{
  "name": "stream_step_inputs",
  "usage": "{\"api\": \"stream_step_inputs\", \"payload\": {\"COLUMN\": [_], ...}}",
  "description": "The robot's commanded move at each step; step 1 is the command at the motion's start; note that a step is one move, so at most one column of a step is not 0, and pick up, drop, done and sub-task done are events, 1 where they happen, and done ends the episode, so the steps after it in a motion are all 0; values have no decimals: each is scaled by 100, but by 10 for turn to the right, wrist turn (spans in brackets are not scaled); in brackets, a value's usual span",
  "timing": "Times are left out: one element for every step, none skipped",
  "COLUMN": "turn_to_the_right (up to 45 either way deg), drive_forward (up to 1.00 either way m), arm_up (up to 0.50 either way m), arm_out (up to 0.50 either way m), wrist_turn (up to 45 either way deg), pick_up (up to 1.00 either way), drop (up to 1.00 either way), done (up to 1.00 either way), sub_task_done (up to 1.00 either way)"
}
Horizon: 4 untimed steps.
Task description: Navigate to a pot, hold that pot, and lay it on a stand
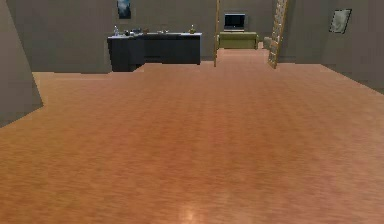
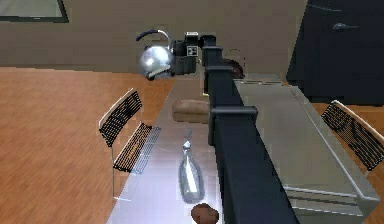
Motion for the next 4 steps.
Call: {"api": "stream_step_inputs", "payload": {"turn_to_the_right": [0, 0, 0, 0], "drive_forward": [0, 0, 0, 0], "arm_up": [0, 0, 0, 0], "arm_out": [0, 0, 0, -48], "wrist_turn": [-450, -450, -120, 0], "pick_up": [0, 0, 0, 0], "drop": [0, 0, 0, 0], "done": [0, 0, 0, 0], "sub_task_done": [0, 0, 0, 0]}}
